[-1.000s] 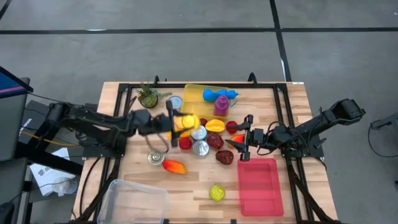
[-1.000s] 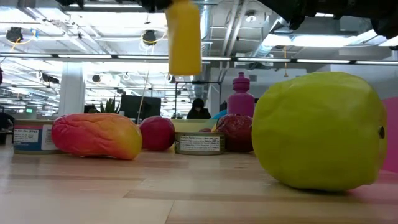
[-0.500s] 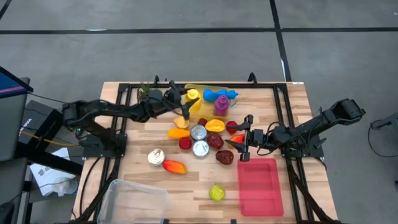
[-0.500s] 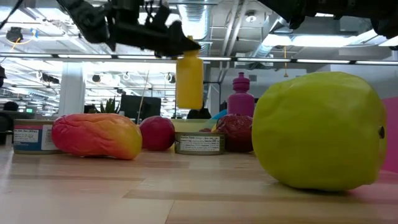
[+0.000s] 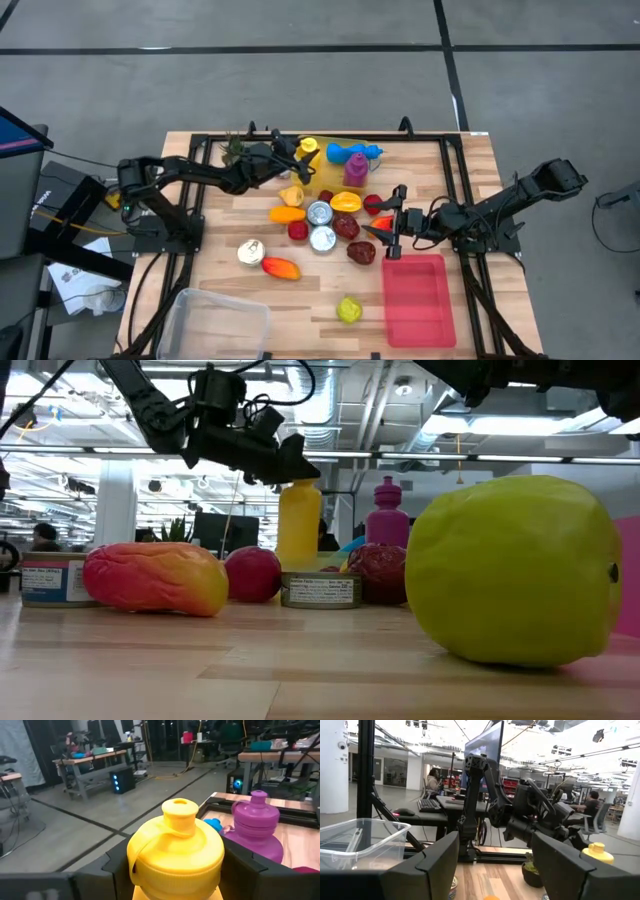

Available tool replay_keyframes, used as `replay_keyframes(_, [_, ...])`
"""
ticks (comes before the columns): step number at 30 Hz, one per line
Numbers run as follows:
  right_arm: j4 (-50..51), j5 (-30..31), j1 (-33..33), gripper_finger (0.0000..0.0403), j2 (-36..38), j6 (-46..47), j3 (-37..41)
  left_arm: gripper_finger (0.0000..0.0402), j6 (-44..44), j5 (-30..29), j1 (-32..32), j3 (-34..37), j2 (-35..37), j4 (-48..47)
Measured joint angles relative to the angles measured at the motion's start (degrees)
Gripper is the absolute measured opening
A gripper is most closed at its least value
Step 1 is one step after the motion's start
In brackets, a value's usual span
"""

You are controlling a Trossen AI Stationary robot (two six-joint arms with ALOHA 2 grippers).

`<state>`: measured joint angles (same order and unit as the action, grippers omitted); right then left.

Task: Pick & Place Food Item
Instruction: Put the yellow tumbler into the yellow bin

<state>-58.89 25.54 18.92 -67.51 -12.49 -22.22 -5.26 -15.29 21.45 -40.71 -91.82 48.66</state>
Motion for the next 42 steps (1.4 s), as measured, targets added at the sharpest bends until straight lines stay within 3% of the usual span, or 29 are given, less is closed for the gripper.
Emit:
replay_keyframes(20, [-0.04, -0.02, 0.00, 0.0240, 0.00, -0.02, 0.00, 0.0202, 7.63, -4.41, 0.87, 0.00, -0.23, -3.31])
replay_keyframes(42, [-1.25, -0.04, -0.02, 0.0240, 0.00, -1.51, 0.00, 0.0202, 9.69, -4.02, 0.52, 2.25, -0.23, -4.04])
